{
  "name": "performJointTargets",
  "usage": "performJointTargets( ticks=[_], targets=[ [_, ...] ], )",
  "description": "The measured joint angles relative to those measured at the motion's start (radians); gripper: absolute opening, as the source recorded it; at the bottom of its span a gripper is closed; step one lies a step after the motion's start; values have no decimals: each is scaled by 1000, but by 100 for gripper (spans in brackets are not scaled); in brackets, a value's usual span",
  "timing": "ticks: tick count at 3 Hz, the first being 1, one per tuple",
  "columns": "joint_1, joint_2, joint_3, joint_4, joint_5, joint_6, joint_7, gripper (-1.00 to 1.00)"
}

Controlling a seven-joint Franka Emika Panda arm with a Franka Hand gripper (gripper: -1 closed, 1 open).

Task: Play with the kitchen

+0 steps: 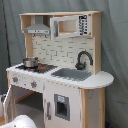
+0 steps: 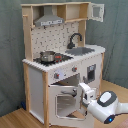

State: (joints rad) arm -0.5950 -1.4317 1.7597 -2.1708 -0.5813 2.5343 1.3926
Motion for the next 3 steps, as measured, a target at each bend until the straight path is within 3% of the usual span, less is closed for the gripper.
performJointTargets(
  ticks=[1, 2, 3],
  targets=[
    [-16, 0, 0, 28, 0, -4, -8, 100],
    [-71, 0, 0, 108, 0, -9, -35, 100],
    [-47, 0, 0, 189, 0, -48, -96, 100]
  ],
)
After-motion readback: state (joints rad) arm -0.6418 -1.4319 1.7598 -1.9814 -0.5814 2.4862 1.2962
